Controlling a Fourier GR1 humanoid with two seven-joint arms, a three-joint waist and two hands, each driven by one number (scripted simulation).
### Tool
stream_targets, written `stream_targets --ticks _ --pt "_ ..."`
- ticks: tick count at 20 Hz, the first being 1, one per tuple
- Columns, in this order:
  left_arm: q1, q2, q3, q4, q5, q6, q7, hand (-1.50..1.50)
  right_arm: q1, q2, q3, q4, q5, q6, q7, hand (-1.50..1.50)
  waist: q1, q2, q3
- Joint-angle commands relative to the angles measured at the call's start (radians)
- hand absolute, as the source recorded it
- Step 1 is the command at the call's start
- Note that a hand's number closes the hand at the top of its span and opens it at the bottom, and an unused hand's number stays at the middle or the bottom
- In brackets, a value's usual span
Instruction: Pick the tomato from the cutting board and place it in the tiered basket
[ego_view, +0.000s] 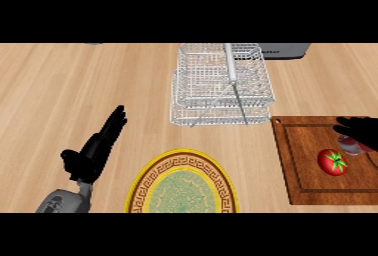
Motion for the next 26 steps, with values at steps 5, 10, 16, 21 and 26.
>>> stream_targets --ticks 5,10,16,21,26 --pt "-0.026 -0.001 0.065 0.062 0.005 -0.071 -0.021 0.00 0.108 0.168 -0.016 -0.083 0.203 -0.090 0.070 -1.50 0.004 0.002 0.001" --pt "0.000 -0.038 0.036 -0.029 -0.037 -0.022 0.054 0.00 0.103 0.159 0.028 0.010 0.346 -0.046 0.074 -1.50 0.011 0.003 0.001" --pt "0.008 -0.074 0.035 -0.019 -0.093 -0.032 0.028 0.00 0.079 0.257 0.068 0.189 0.467 -0.101 -0.057 -1.50 0.013 0.003 0.001" --pt "-0.039 -0.094 0.082 0.038 -0.090 -0.067 0.033 0.00 0.018 0.360 0.096 0.266 0.555 -0.128 -0.063 -1.50 0.014 0.004 0.001" --pt "0.002 -0.116 0.078 -0.037 -0.123 -0.051 0.070 0.00 0.125 0.395 0.095 0.272 0.661 -0.186 -0.097 -1.50 0.011 0.002 0.001"
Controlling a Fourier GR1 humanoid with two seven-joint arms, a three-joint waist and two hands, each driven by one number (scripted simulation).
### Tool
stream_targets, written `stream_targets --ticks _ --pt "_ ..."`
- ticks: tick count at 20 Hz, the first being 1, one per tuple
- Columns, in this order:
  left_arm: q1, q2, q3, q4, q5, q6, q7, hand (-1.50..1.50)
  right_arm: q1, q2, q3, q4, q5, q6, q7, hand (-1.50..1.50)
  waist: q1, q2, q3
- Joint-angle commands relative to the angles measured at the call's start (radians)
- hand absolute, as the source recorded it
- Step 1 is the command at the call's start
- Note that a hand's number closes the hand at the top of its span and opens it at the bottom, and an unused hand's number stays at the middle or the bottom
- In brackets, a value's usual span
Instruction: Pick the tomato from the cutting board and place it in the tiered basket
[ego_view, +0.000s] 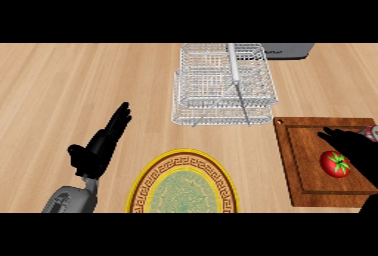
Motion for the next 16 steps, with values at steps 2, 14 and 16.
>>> stream_targets --ticks 2,14,16 --pt "-0.036 -0.031 0.032 0.052 -0.030 -0.017 -0.019 0.00 -0.074 0.042 -0.040 0.134 0.059 0.016 -0.060 -1.50 0.001 0.001 0.000" --pt "0.040 -0.052 0.067 -0.026 -0.079 -0.057 0.017 0.00 -0.017 0.103 -0.092 0.177 0.176 -0.003 -0.203 -1.50 -0.001 -0.001 0.000" --pt "0.018 -0.042 0.093 0.053 -0.080 -0.091 -0.055 0.00 -0.067 0.177 -0.049 0.285 0.222 -0.059 -0.191 -1.50 0.001 0.000 0.000"
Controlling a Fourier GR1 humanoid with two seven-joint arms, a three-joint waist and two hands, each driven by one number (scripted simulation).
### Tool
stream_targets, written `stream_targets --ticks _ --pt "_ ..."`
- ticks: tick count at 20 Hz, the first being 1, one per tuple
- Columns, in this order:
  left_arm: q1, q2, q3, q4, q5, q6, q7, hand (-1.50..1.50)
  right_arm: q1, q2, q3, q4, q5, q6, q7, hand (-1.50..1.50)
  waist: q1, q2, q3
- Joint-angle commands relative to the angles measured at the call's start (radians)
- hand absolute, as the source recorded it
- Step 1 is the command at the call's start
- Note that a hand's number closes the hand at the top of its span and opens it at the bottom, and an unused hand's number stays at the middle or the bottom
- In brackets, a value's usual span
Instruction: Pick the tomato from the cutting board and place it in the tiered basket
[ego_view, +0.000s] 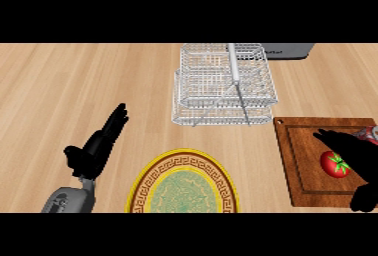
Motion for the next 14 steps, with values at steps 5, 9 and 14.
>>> stream_targets --ticks 5,9,14 --pt "0.039 0.018 0.011 -0.110 0.003 -0.026 0.068 0.00 -0.025 0.039 -0.056 0.046 -0.048 -0.080 -0.167 1.50 0.003 -0.002 0.001" --pt "-0.017 0.013 0.052 -0.008 -0.004 -0.047 0.021 0.00 -0.063 0.107 -0.035 0.110 -0.003 -0.136 -0.185 1.50 0.000 0.000 0.000" --pt "0.071 -0.017 0.015 -0.158 -0.018 -0.047 0.089 0.00 -0.099 0.123 -0.048 0.138 0.039 -0.126 -0.200 1.50 0.004 -0.001 0.000"
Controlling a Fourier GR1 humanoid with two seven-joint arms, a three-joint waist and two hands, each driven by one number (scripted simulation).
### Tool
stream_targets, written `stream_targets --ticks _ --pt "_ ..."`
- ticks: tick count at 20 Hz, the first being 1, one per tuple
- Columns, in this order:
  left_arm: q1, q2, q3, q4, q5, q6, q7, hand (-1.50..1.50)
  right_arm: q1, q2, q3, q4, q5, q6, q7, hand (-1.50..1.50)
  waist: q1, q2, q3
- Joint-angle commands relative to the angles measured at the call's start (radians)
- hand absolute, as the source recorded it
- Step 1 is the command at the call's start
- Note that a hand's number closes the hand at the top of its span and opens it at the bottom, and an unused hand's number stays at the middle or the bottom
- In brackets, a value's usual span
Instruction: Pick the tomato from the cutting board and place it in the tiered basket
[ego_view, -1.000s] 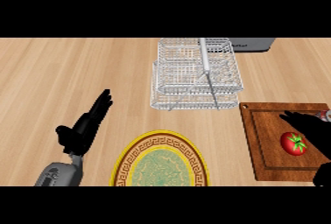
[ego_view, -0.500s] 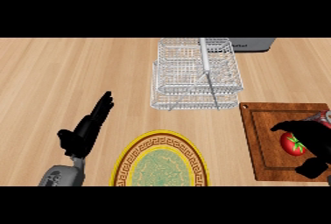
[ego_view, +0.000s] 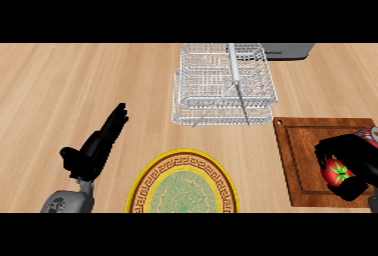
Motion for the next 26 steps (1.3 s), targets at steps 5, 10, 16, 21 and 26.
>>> stream_targets --ticks 5,10,16,21,26 --pt "0.020 -0.034 -0.009 -0.001 -0.036 0.020 -0.009 0.00 -0.103 -0.010 -0.135 0.112 -0.014 -0.030 0.000 1.50 0.006 0.003 0.005" --pt "-0.036 0.005 0.030 0.034 -0.002 -0.028 0.002 0.00 -0.204 -0.117 -0.300 0.316 -0.021 -0.099 0.032 1.50 0.012 0.008 0.005" --pt "0.009 0.001 0.031 0.045 -0.005 -0.033 -0.034 0.00 -0.313 -0.087 -0.445 0.346 -0.262 0.015 -0.036 1.50 0.005 0.001 0.004" --pt "0.014 -0.010 0.030 0.001 -0.021 0.006 -0.003 0.00 -0.391 -0.060 -0.533 0.146 -0.449 0.173 0.065 1.50 -0.012 -0.009 0.003" --pt "-0.037 -0.043 0.015 0.039 -0.046 0.024 0.001 0.00 -0.528 -0.040 -0.507 0.017 -0.512 0.253 0.269 1.50 -0.004 -0.001 0.003"
